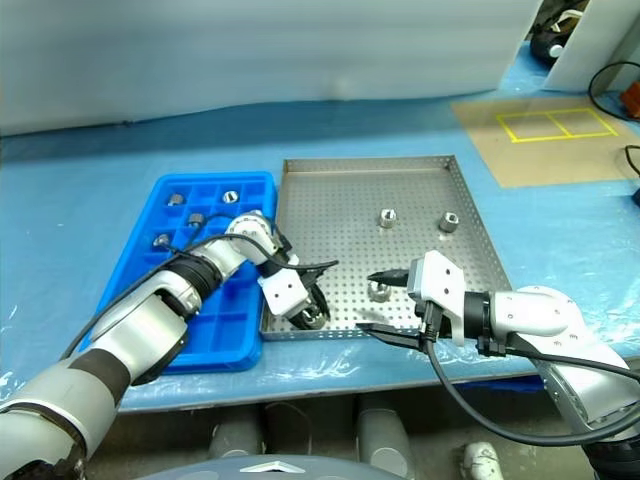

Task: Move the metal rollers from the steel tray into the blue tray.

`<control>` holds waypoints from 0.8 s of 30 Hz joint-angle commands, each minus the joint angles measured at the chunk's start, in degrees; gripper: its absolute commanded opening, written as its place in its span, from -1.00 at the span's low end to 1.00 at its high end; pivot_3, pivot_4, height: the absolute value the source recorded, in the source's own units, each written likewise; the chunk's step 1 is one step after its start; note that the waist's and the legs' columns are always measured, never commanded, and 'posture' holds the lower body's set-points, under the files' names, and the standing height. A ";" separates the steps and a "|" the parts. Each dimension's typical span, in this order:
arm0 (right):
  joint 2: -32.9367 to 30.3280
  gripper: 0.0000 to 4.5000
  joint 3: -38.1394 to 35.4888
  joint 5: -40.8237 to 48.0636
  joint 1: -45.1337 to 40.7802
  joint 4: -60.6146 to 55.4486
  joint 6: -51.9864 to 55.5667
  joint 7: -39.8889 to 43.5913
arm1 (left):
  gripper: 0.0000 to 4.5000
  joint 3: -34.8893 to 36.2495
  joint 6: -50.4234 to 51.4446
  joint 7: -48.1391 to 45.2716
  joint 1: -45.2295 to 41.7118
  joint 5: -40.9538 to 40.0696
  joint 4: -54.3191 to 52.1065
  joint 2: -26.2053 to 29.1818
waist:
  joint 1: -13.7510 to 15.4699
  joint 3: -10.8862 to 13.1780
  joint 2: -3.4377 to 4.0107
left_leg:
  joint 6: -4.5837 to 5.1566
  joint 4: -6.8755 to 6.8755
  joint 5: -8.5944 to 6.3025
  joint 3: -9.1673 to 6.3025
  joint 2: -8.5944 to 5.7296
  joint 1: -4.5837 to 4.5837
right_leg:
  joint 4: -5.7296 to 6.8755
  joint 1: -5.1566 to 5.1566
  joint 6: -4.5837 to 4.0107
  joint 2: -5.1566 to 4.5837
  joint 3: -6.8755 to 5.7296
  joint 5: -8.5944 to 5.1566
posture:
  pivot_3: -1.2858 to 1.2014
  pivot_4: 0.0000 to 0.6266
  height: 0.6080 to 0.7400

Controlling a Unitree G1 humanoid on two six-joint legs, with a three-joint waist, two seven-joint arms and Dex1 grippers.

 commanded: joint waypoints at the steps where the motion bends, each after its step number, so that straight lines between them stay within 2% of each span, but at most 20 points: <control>1: 0.32 0.64 0.22 -0.39 -1.12 -0.48 -1.37 0.06 | -0.19 2.54 0.23 0.61 -0.10 1.06 0.30 -0.01 | 0.01 0.00 0.00 | 0.03 -0.01 -0.02 0.00 0.00 -0.01 | 0.00 0.00 -0.07 -0.01 0.00 0.04 | -0.36 -0.52 1.00; 7: 0.80 0.64 1.67 -0.28 -5.04 1.79 -1.54 1.12 | -0.19 9.07 6.42 0.64 -1.10 -2.87 -1.78 -0.96 | 0.08 0.01 -0.01 | 0.05 -0.06 -0.04 0.00 -0.07 -0.10 | -0.03 -0.08 -0.10 -0.08 -0.03 0.06 | -0.33 -0.52 1.00; 14: 2.67 0.64 6.90 -2.14 -13.49 8.87 -4.60 5.78 | -0.19 17.95 18.02 2.13 -4.33 -5.07 -1.91 3.03 | 0.16 0.02 -0.03 | 0.05 -0.12 -0.04 0.00 -0.17 -0.11 | 0.00 -0.11 -0.10 -0.19 -0.07 0.06 | -0.23 -0.52 1.00; 18: 5.54 0.64 11.53 -4.32 -19.54 15.07 -8.34 10.28 | -0.19 23.15 25.07 2.07 -4.47 -6.92 -4.75 8.69 | 0.24 0.04 -0.06 | 0.05 -0.30 -0.04 0.00 -0.36 -0.12 | -0.01 -0.16 -0.07 -0.40 -0.13 0.04 | -0.16 -0.52 1.00; 24: 12.00 0.64 16.10 -7.60 -29.23 26.92 -14.68 15.81 | -0.19 30.43 41.04 4.15 -0.50 -11.04 -17.39 18.23 | 1.43 0.04 -0.05 | -0.03 -0.32 0.04 -0.04 -0.37 -0.96 | 0.14 -0.96 -0.09 -0.46 -0.28 0.06 | -0.01 -0.52 1.00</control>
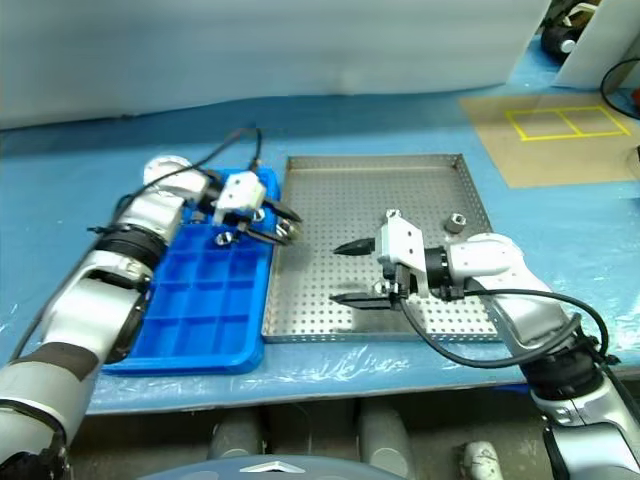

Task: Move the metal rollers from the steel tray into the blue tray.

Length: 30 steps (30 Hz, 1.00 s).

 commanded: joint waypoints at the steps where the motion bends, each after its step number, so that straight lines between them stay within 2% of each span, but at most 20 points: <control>1: 3.38 0.64 1.76 -1.49 -4.82 5.47 -4.85 3.46 | -0.19 5.38 9.69 2.51 2.57 -3.23 -9.14 5.70 | 0.69 0.00 0.01 | 0.00 -0.02 0.00 0.00 0.01 -0.02 | 0.01 -0.04 0.00 0.00 -0.01 0.00 | 0.00 -0.52 1.00; 8: 11.54 0.64 5.43 -4.30 -13.53 18.89 -12.73 10.54 | -0.19 15.67 37.27 8.03 14.20 -14.39 -35.07 17.01 | 3.64 0.02 0.00 | -0.23 -0.33 0.13 -0.04 0.12 -0.18 | 0.01 -0.22 -0.06 -0.13 -0.36 -0.04 | 0.16 -0.52 1.00; 12: 15.66 0.64 6.41 -5.25 -17.48 24.94 -16.29 13.54 | -0.19 19.97 45.10 12.04 22.83 -17.97 -45.29 20.92 | 5.36 0.02 0.01 | -0.30 -0.40 0.17 -0.11 0.16 -0.27 | 0.04 -0.28 -0.14 -0.14 -0.54 -0.09 | 0.21 -0.52 1.00; 15: 18.23 0.64 6.91 -5.80 -19.39 28.00 -18.13 15.14 | -0.19 21.61 46.21 14.99 28.56 -18.07 -49.28 21.73 | 6.24 0.02 0.01 | -0.35 -0.39 0.19 -0.21 0.16 -0.35 | 0.06 -0.28 -0.14 -0.19 -0.69 -0.10 | 0.23 -0.52 1.00; 20: 20.09 0.64 6.81 -6.56 -20.11 30.17 -19.52 16.53 | -0.19 21.49 44.66 20.23 34.80 -16.69 -50.22 20.00 | 7.45 0.02 0.01 | -0.59 -0.29 0.35 -0.75 0.21 -0.66 | 0.12 -0.28 -0.15 -0.19 -1.44 -0.11 | 0.24 -0.52 1.00; 24: 19.70 0.64 6.14 -6.85 -19.31 29.43 -19.05 16.11 | -0.19 20.59 40.61 24.75 35.73 -13.99 -46.13 16.95 | 7.69 0.02 0.00 | -0.71 -0.19 0.45 -1.09 0.30 -0.82 | 0.26 -0.27 -0.18 -0.19 -1.46 -0.12 | 0.22 -0.52 1.00; 30: 17.83 0.64 4.84 -6.69 -17.59 26.86 -17.43 14.42 | -0.19 18.56 37.16 25.56 34.98 -11.88 -40.30 14.67 | 7.47 0.02 0.00 | -0.88 -0.04 0.55 -1.13 0.37 -0.78 | 0.55 -0.27 -0.21 -0.14 -1.45 -0.15 | 0.19 -0.52 1.00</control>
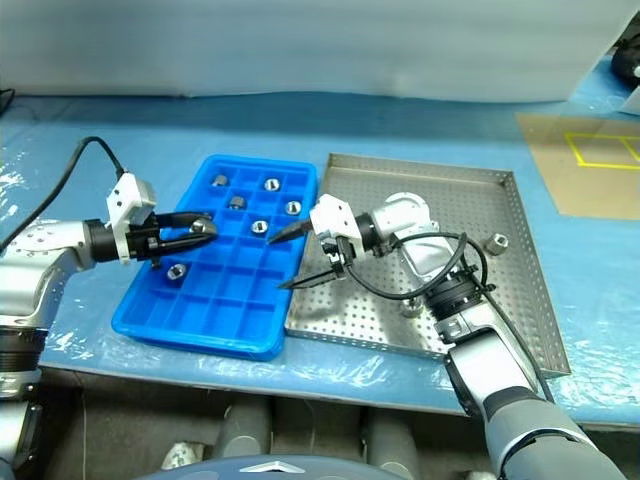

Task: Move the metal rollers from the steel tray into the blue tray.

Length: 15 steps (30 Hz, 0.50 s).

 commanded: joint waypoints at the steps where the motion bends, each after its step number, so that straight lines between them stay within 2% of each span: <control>1: -0.83 0.64 -1.95 0.68 0.59 -3.87 0.80 -1.08 | -0.19 -0.86 -3.80 0.74 -1.49 1.90 3.78 -0.81 | -0.12 0.00 0.00 | -0.02 0.01 0.01 0.00 0.00 0.01 | 0.03 0.00 0.00 0.00 0.00 0.00 | 0.18 -0.52 1.00; 14: -3.55 0.64 -2.54 0.64 3.25 -7.71 2.50 -3.69 | -0.19 -5.28 -10.53 -0.61 -3.77 6.47 14.73 -3.65 | -0.60 0.00 -0.01 | -0.07 0.04 0.05 -0.01 0.00 0.05 | 0.12 0.00 0.00 0.01 0.03 0.00 | 0.14 -0.52 1.00; 15: -3.67 0.64 -2.57 0.68 3.35 -7.89 2.58 -3.84 | -0.05 -5.41 -10.28 -1.12 -3.85 6.35 14.95 -3.56 | -0.61 -0.01 -0.01 | -0.07 0.04 0.05 -0.01 0.00 0.05 | 0.12 0.00 0.00 0.01 0.03 0.00 | 0.14 -0.52 1.00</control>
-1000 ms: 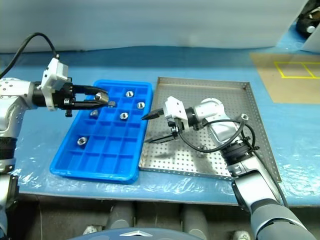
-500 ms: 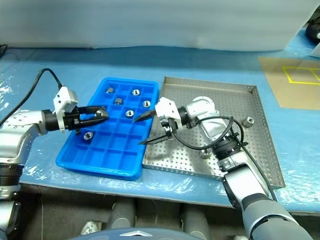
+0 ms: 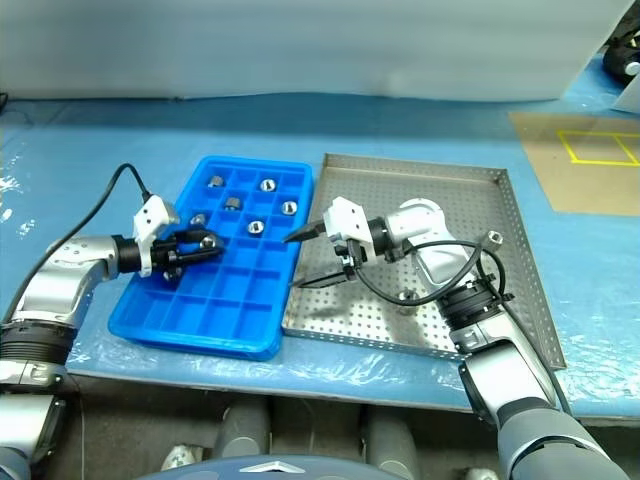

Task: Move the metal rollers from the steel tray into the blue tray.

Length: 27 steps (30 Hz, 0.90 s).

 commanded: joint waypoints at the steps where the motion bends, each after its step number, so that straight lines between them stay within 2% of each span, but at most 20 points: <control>1: -0.51 0.64 -1.79 0.73 0.35 -2.71 0.04 -0.47 | 0.11 0.29 -0.72 -1.53 -1.35 -0.40 0.48 0.40 | -0.01 0.00 0.00 | 0.00 0.00 0.00 0.00 0.00 0.00 | 0.00 0.00 0.00 0.00 0.00 0.00 | 0.14 -0.52 1.00; 5: -0.67 0.64 -1.86 0.78 0.41 -2.85 0.10 -0.72 | 0.64 -0.10 -3.42 -0.44 -2.12 1.59 1.68 0.23 | -0.01 0.00 0.00 | 0.00 0.01 0.00 0.00 0.00 0.01 | 0.02 0.00 0.00 0.00 0.01 0.00 | 0.14 -0.52 1.00; 10: -0.70 0.64 -1.79 0.78 0.48 -3.00 0.02 -0.94 | 0.64 0.75 -4.76 1.15 -4.71 2.30 4.51 0.10 | -0.01 0.00 0.00 | -0.02 0.02 0.01 0.00 0.01 0.02 | 0.07 0.00 0.00 0.00 0.00 0.00 | 0.13 -0.52 1.00; 18: -0.38 0.64 -2.54 0.56 -0.83 -2.14 -0.86 -2.08 | 0.64 3.77 -3.57 -2.35 -21.06 -0.48 11.36 3.47 | 0.10 0.01 -0.01 | -0.07 0.06 0.05 -0.02 0.02 0.00 | 0.10 0.00 0.00 0.00 -0.01 0.00 | 0.11 -0.52 1.00; 23: -1.08 0.64 -3.69 -0.02 -1.00 -1.71 -1.34 -3.47 | 0.64 1.58 -2.74 -5.82 -28.81 -0.87 13.29 0.28 | -0.09 0.00 0.00 | -0.07 0.05 0.05 -0.01 -0.07 0.01 | 0.06 0.00 0.00 -0.02 0.01 0.00 | 0.07 -0.52 1.00; 27: -3.28 0.64 -5.18 0.03 1.22 -4.63 0.14 -5.30 | 0.64 -2.66 -1.33 -10.47 -29.94 -1.24 9.97 -5.19 | -0.12 0.00 0.00 | -0.07 0.05 0.05 0.00 -0.07 -0.02 | 0.07 0.00 0.00 -0.02 0.03 0.00 | 0.01 -0.52 1.00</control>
